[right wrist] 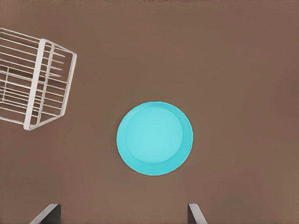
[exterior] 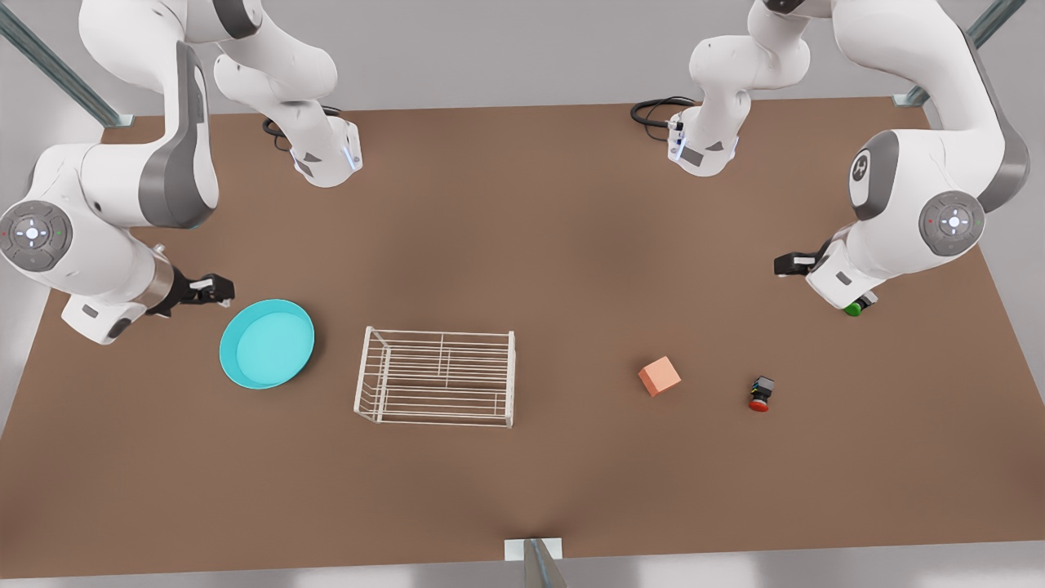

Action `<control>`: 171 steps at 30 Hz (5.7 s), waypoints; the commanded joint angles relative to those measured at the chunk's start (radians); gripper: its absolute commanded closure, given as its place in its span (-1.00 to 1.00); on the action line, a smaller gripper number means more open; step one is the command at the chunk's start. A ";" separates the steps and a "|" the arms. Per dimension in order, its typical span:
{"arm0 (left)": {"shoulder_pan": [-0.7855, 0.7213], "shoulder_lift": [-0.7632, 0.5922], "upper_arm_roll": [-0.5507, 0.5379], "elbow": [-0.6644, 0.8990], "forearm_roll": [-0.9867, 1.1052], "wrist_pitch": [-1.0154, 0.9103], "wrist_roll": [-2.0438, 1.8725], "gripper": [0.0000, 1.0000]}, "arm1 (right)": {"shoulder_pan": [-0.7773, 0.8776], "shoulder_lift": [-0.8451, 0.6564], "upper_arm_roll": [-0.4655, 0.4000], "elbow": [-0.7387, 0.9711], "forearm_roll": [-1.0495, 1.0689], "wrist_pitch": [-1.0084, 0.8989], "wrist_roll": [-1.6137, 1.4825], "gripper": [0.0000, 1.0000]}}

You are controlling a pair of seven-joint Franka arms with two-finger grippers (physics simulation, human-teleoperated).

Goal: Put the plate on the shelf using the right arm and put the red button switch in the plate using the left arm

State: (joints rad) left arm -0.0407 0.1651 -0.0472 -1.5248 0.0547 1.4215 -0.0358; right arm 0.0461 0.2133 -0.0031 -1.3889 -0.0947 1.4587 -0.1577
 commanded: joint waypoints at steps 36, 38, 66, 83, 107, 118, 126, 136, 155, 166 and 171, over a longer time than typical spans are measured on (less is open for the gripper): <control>0.033 0.217 -0.160 0.296 0.060 -0.081 0.116 -1.00 | -0.451 0.287 0.002 -0.693 0.377 1.006 -0.548 -1.00; 0.024 0.217 -0.172 0.295 0.062 -0.133 0.116 -1.00 | -0.442 0.288 0.015 -0.702 0.391 1.014 -0.548 -1.00; 0.088 0.468 -0.163 0.304 0.063 0.203 0.502 -1.00 | -0.390 0.167 0.084 -0.341 0.392 0.503 -0.661 0.57; 0.165 0.600 -0.128 0.029 0.302 0.734 0.468 -1.00 | 0.064 0.399 0.209 0.154 0.392 0.374 0.126 0.57; 0.153 0.603 -0.074 -0.113 0.258 0.869 0.310 -1.00 | 0.100 0.480 0.207 0.079 0.311 0.470 0.015 -1.00; 0.154 0.600 -0.069 -0.110 0.260 0.870 0.304 -0.41 | -0.095 0.344 0.192 0.088 0.141 0.332 -0.063 -1.00; 0.156 0.600 -0.069 -0.110 0.255 0.864 0.303 0.01 | -0.055 -0.074 -0.005 -0.119 -0.008 0.028 -0.039 -1.00; 0.081 0.531 -0.069 -0.107 0.126 0.769 0.025 0.14 | -0.061 -0.071 -0.005 -0.145 0.000 0.026 -0.045 -1.00; -0.335 0.706 -0.428 0.560 -0.016 0.605 -1.151 0.14 | -0.071 -0.045 -0.006 -0.142 0.016 0.057 -0.065 -1.00; -0.472 0.838 -0.427 0.653 -0.072 0.904 -1.184 -0.39 | -0.071 -0.045 -0.006 -0.145 0.018 0.060 -0.065 -1.00; -0.407 0.803 -0.408 0.647 -0.058 0.725 -1.146 -1.00 | -0.071 -0.040 -0.006 -0.144 0.021 0.060 -0.065 -1.00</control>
State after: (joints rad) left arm -0.4560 0.9707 -0.4598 -0.8773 -0.0206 2.2414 -0.8947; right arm -0.0246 0.1741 -0.0091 -1.5331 -0.0752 1.5188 -0.2174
